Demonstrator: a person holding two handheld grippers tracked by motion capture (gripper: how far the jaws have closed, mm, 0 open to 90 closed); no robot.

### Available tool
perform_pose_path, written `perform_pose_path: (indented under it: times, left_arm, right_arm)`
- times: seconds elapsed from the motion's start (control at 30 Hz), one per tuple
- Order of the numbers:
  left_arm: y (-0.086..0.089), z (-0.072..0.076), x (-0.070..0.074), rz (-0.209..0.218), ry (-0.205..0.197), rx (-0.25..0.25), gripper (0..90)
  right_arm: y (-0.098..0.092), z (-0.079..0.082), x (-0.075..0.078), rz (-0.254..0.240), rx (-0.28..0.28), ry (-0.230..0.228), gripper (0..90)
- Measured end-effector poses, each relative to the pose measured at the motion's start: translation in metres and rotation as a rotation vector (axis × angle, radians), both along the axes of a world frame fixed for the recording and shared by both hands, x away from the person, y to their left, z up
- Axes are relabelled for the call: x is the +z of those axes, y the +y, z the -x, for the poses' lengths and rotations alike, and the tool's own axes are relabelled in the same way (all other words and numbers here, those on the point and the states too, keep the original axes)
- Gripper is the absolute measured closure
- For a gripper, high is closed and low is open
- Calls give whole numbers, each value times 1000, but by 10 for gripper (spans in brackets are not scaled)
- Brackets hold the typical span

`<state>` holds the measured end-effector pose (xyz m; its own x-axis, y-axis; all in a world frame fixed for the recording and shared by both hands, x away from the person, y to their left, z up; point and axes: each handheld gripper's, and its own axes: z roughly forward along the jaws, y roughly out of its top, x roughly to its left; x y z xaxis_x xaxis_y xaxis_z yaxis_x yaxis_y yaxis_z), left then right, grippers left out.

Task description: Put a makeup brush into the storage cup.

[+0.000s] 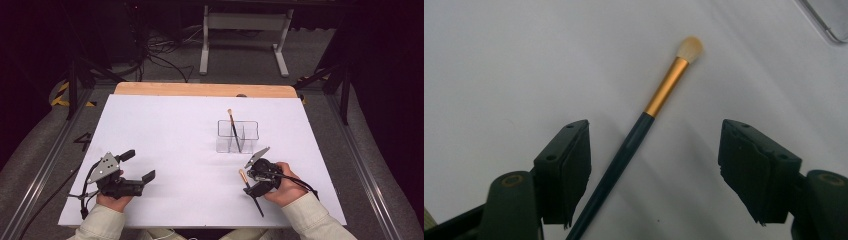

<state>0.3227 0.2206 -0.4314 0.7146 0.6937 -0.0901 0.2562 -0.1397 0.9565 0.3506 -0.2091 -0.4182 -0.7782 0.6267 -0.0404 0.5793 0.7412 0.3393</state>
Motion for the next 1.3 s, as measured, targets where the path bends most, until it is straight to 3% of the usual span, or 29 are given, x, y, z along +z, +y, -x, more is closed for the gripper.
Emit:
perform_pose_path:
  times: [0.4, 0.63, 1.3]
  left_arm:
    - [0, 0, 0, 0, 1, 0, 3]
    - [0, 0, 0, -1, -1, 1, 3]
    - [1, 0, 1, 3, 1, 1, 3]
  right_arm:
    - [3, 1, -7, 42, 0, 25, 362]
    - [3, 1, -8, 42, 4, 35, 413]
    - [6, 2, -4, 68, 17, 66, 728]
